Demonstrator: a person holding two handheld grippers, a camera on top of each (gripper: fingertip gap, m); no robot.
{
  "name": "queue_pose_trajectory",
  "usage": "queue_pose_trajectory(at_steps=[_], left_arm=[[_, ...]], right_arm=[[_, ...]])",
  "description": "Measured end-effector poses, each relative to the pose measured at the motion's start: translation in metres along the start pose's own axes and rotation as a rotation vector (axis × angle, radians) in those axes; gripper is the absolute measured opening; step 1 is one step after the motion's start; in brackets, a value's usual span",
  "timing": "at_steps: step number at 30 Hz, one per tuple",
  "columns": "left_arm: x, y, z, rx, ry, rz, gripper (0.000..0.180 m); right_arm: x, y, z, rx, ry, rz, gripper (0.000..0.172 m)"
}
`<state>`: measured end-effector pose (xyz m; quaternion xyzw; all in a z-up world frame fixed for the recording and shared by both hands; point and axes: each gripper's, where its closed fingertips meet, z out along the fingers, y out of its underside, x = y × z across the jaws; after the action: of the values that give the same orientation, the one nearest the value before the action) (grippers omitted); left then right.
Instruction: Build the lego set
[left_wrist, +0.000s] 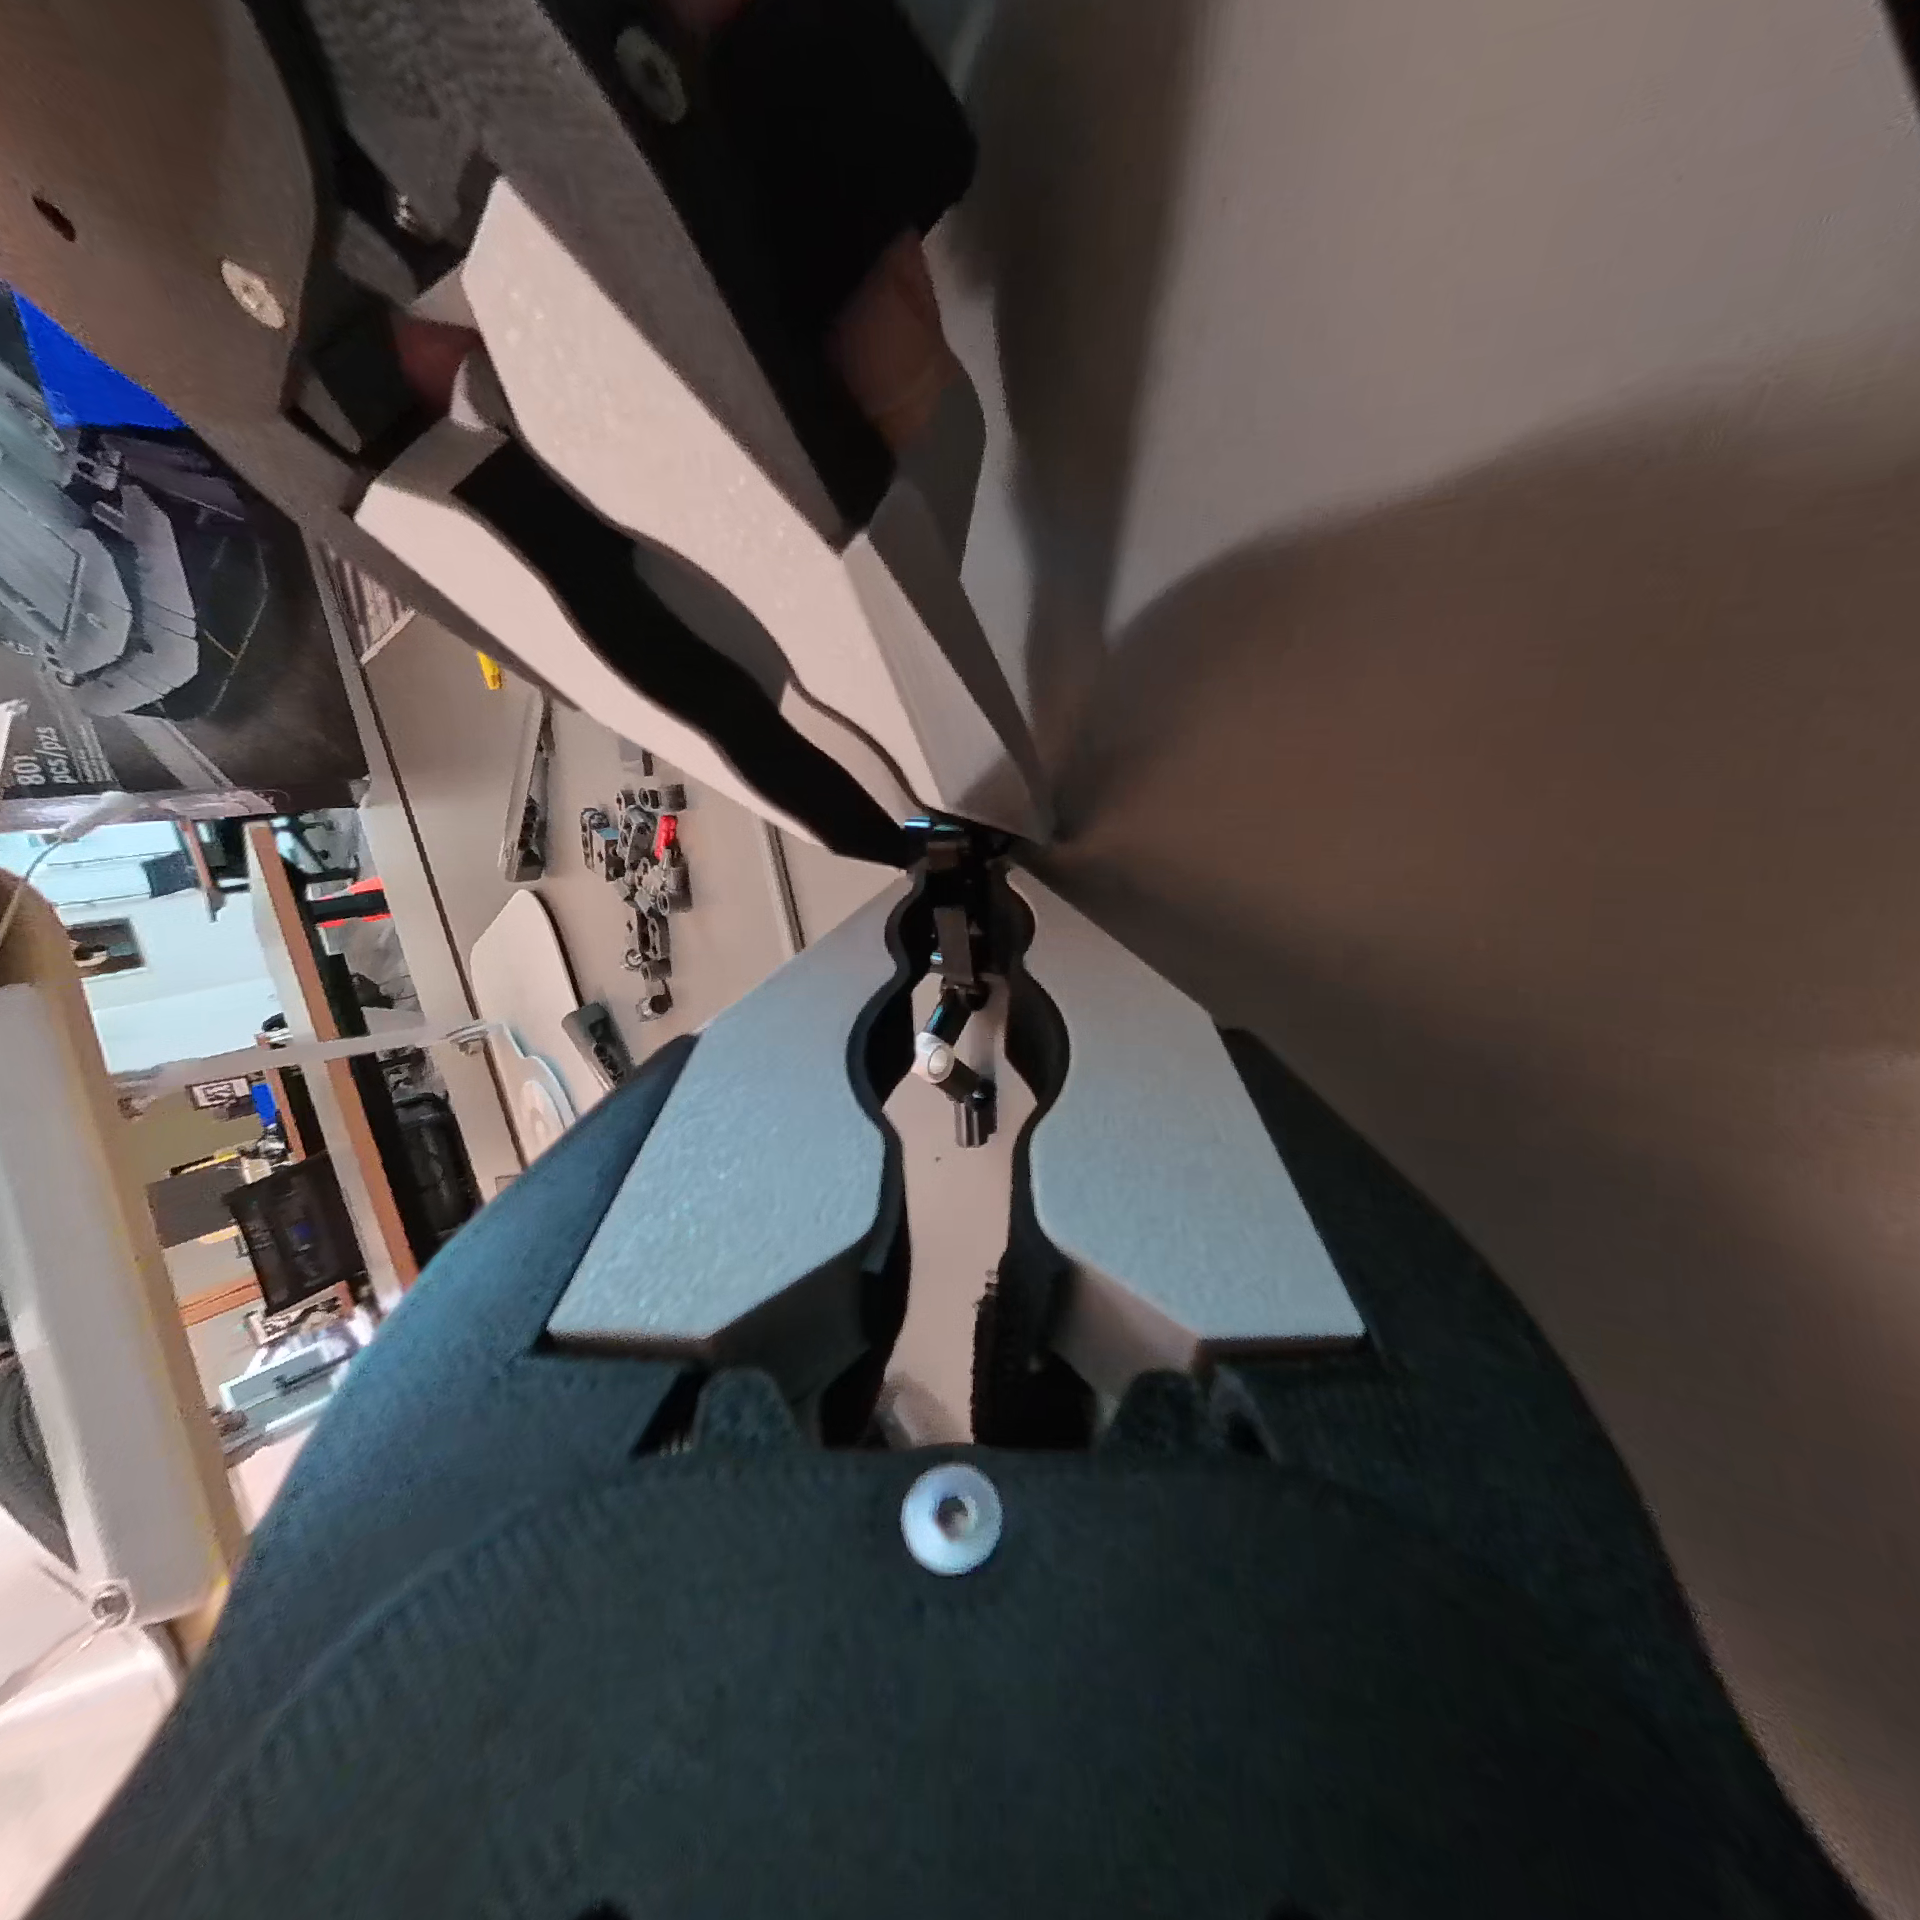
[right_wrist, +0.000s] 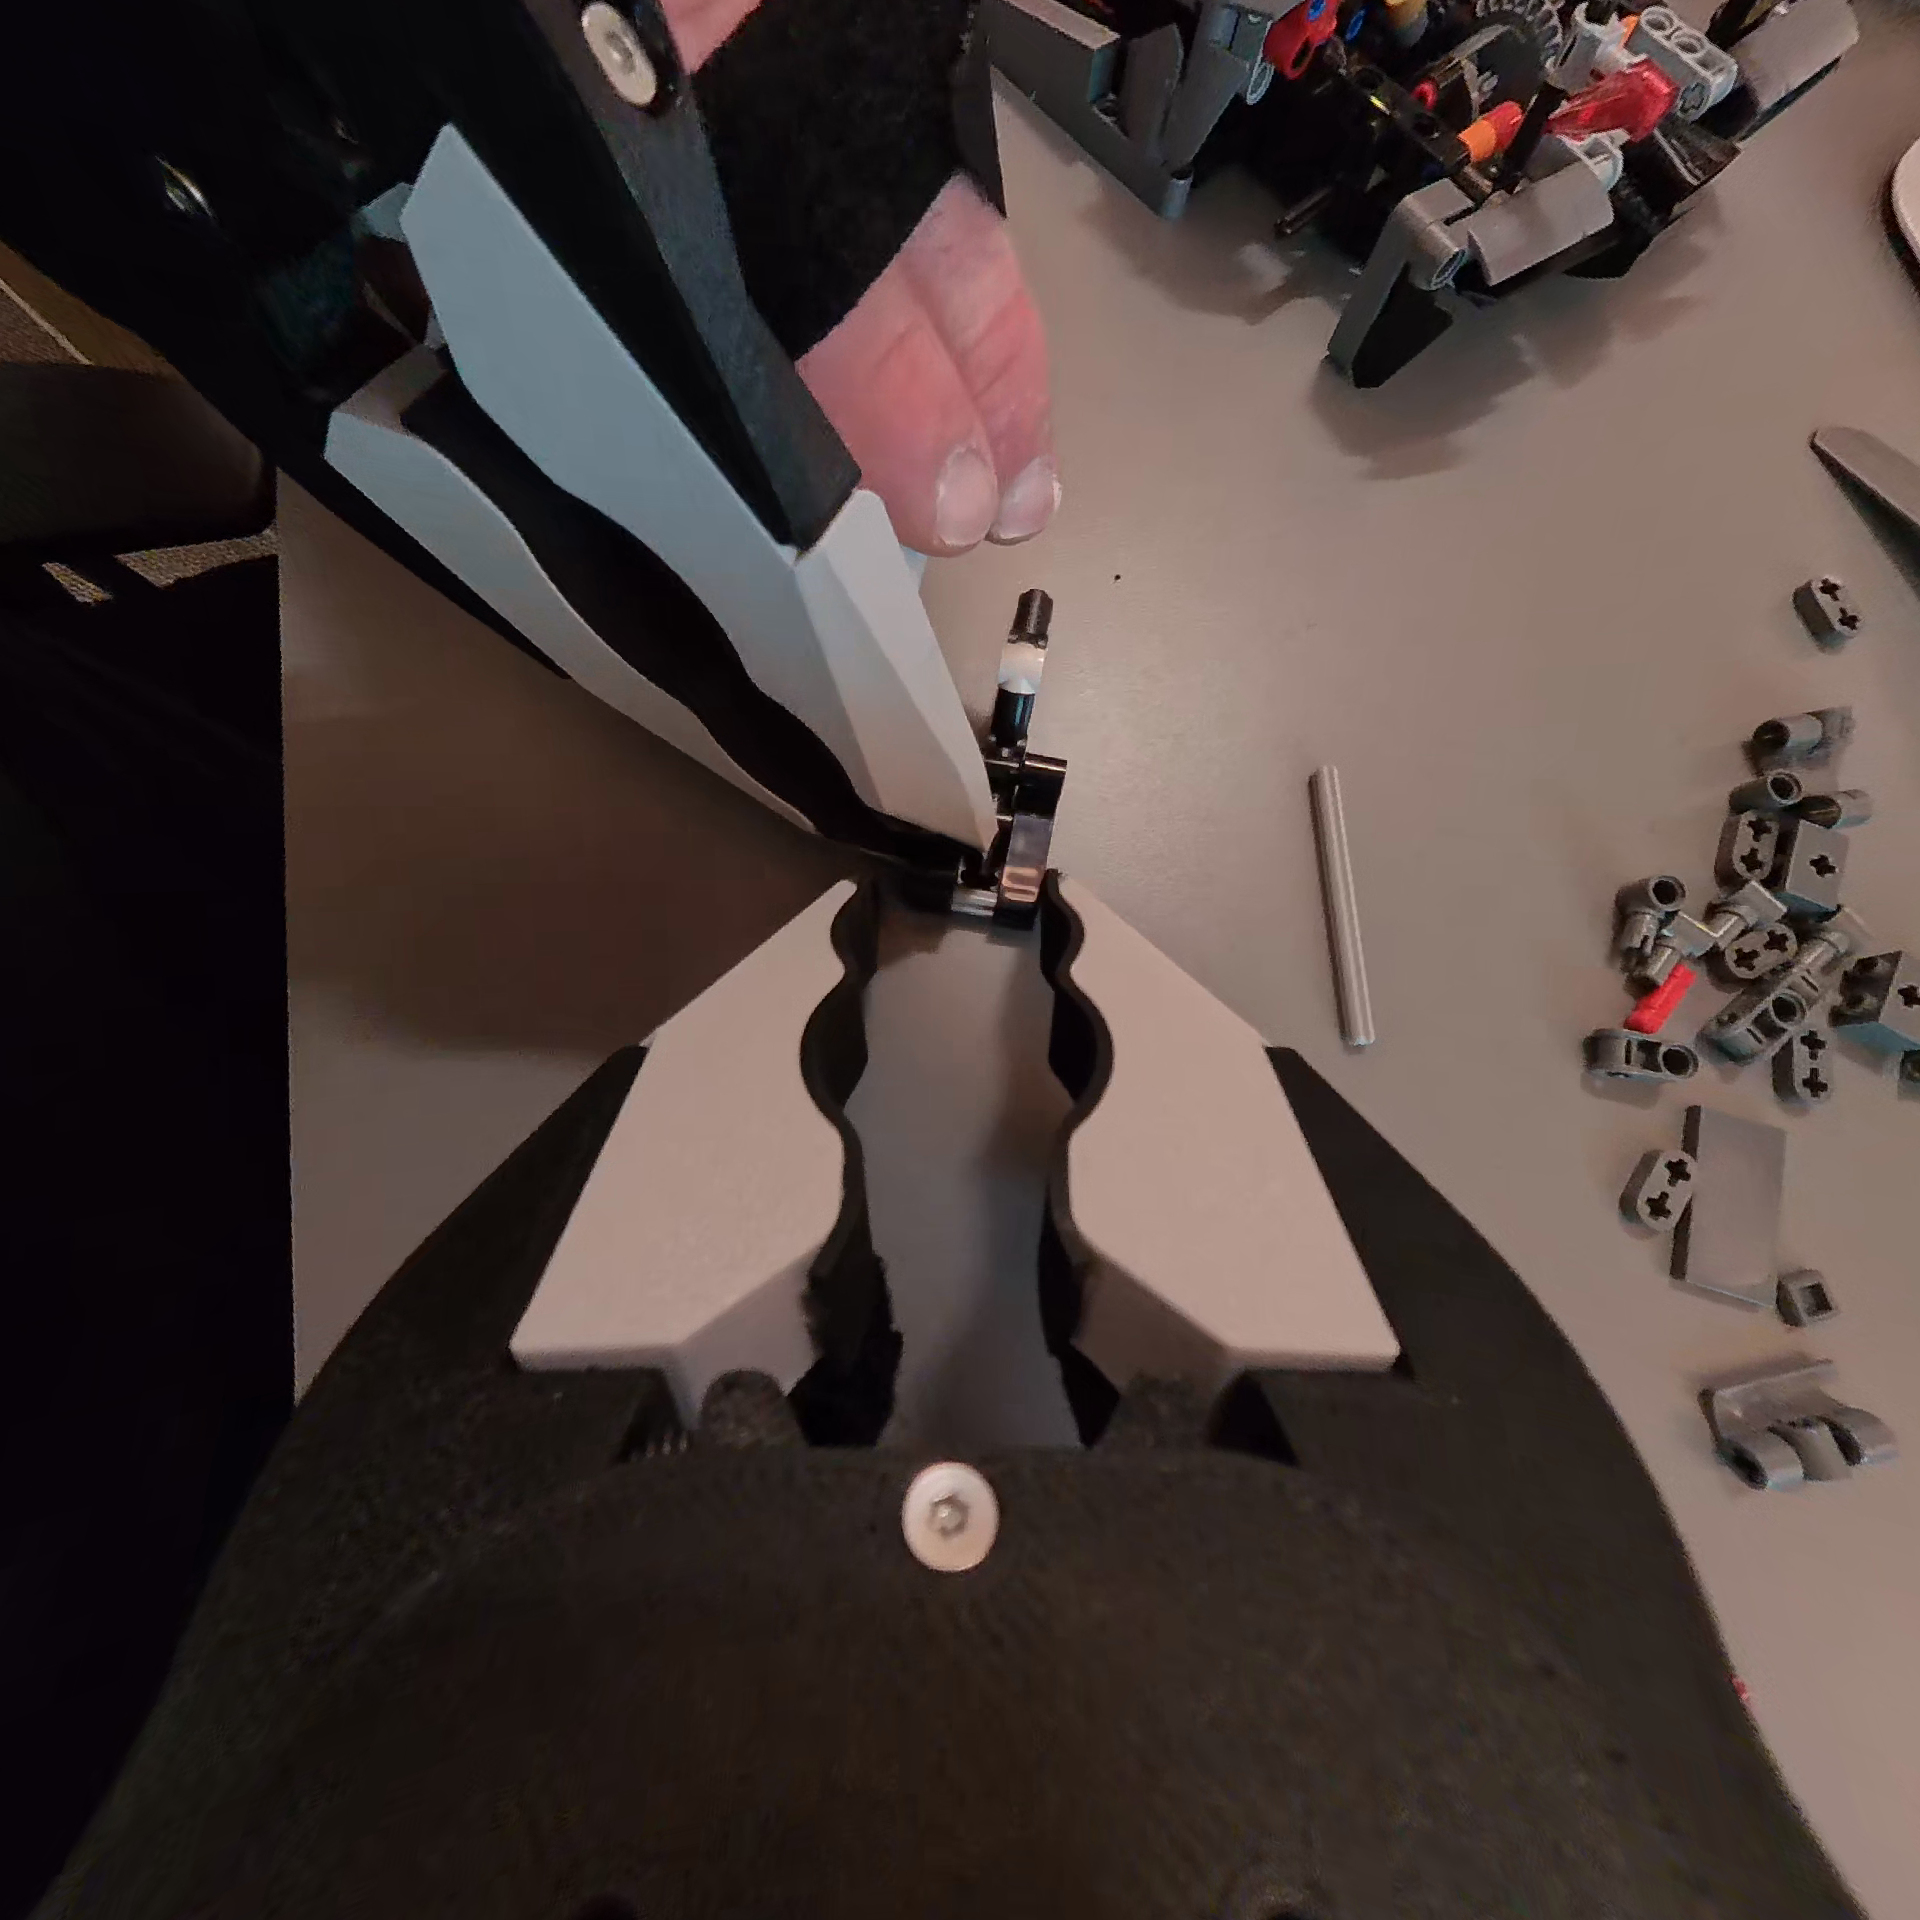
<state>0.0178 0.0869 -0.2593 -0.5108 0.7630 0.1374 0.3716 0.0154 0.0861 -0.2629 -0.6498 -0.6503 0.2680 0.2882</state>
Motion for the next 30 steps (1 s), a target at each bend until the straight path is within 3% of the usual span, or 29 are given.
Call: queue_pose_trajectory(at_steps=[9, 16, 22, 30], left_arm=[[-0.001, 0.001, 0.001, -0.018, -0.023, 0.037, 0.009], [-0.007, 0.004, -0.002, -0.004, -0.086, -0.018, 0.022], [-0.010, 0.015, -0.018, 0.036, -0.057, -0.178, 0.027], [-0.004, 0.021, -0.021, 0.043, -0.004, -0.255, 0.030]], right_arm=[[0.001, 0.000, 0.000, -0.003, 0.006, -0.002, 0.026], [0.002, 0.000, 0.000, -0.007, 0.013, -0.003, 0.022], [0.002, 0.000, 0.000, -0.009, 0.008, -0.001, 0.022], [0.001, -0.001, 0.001, -0.012, 0.006, 0.002, 0.022]])
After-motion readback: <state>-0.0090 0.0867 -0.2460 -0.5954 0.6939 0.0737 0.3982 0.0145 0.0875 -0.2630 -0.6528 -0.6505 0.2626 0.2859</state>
